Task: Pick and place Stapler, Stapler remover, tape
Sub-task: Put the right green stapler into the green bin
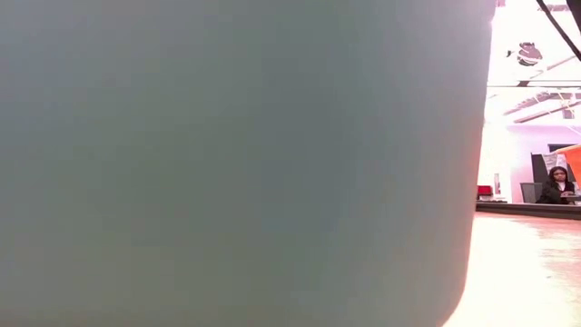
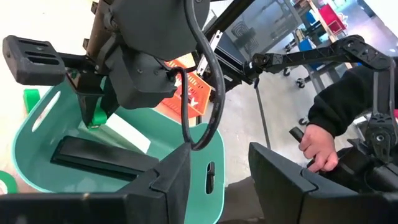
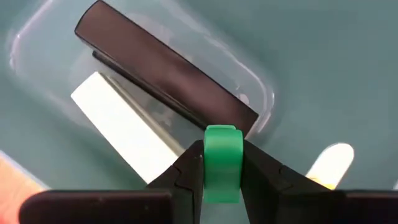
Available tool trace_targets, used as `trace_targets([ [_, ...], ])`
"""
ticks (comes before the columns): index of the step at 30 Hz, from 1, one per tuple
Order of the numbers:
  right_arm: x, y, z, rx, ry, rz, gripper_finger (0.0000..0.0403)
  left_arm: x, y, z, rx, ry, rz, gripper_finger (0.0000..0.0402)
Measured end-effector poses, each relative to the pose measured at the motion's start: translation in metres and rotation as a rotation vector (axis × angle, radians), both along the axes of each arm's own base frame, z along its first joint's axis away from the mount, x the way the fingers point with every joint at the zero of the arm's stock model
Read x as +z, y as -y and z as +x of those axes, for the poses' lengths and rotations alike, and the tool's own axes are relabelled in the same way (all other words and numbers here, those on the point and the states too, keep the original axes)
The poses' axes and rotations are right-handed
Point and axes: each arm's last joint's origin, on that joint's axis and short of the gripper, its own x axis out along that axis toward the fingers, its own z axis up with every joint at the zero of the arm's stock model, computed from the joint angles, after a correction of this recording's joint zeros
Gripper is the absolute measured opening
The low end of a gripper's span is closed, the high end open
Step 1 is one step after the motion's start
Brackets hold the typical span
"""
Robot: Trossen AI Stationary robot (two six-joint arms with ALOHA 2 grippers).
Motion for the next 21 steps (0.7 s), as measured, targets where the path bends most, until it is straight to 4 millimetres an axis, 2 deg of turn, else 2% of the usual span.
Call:
trace_targets([
  [5,-0.007,-0.003,-0.003,0.051,-0.042,-0.027,0.007,0.0,0.0,0.0,0.017,0.0,0.001,0.0163],
  [12,-0.019,-0.02,-0.005,0.153,-0.067,-0.065,0.007,0.0,0.0,0.0,0.023,-0.002,-0.003,0.0163],
  [16,-0.027,-0.025,-0.001,0.149,-0.06,-0.064,0.007,0.0,0.0,0.0,0.027,-0.001,-0.002,0.0163],
  [21,-0.022,-0.026,0.005,0.1,0.011,-0.056,0.007,0.0,0.0,0.0,0.027,-0.001,-0.002,0.0163],
])
